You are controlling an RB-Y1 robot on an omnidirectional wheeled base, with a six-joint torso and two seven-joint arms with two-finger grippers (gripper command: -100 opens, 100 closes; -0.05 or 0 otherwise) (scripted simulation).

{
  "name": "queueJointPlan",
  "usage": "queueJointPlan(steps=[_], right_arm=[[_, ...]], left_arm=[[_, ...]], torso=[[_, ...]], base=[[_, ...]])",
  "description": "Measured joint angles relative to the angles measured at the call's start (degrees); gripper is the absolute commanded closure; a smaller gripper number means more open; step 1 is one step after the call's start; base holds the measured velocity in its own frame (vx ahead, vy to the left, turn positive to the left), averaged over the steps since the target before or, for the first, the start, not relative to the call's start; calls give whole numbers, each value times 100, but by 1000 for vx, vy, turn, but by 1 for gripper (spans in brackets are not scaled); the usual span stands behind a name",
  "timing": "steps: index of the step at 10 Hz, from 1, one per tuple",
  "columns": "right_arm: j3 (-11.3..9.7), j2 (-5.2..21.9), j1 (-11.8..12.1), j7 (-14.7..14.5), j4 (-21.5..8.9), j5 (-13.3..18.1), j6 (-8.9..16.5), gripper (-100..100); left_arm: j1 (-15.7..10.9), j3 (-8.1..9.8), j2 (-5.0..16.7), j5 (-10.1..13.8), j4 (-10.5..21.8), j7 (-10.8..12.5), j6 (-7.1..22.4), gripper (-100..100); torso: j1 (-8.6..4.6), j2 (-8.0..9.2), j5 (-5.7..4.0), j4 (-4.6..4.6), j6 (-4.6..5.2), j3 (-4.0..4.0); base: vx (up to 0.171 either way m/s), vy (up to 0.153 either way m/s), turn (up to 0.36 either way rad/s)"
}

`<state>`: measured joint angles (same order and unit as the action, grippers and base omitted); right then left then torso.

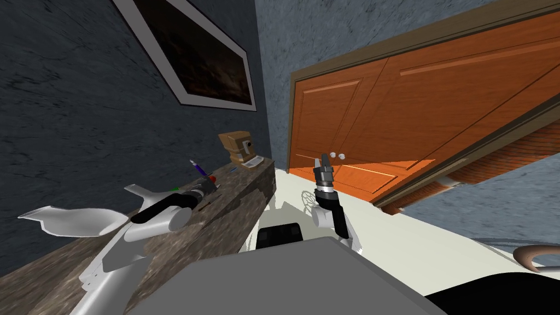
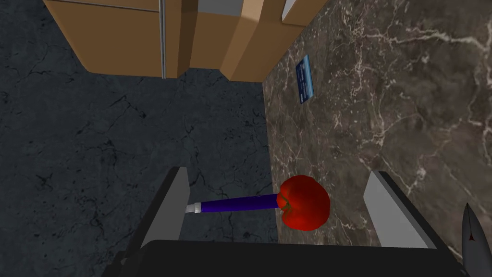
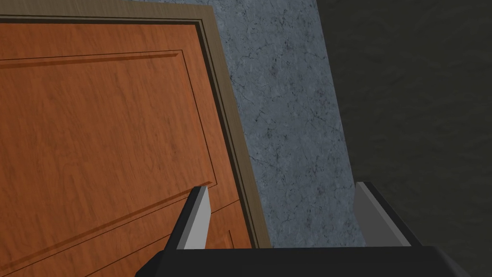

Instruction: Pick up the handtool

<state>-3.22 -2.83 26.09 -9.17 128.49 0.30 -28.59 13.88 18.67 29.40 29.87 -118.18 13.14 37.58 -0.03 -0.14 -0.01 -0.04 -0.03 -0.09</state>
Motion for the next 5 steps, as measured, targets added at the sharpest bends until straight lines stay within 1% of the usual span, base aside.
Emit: queueJointPlan(steps=[4,5], right_arm=[[0,0,0,0,0,0,0,0],[0,0,0,0,0,0,0,0]], left_arm=[[-132,71,174,184,217,117,656,-100],[-105,93,200,227,214,126,816,-100]], torso=[[2,-2,1,-1,0,-2],[2,5,1,0,-1,2]], base=[[38,-2,0],[53,-11,6]])
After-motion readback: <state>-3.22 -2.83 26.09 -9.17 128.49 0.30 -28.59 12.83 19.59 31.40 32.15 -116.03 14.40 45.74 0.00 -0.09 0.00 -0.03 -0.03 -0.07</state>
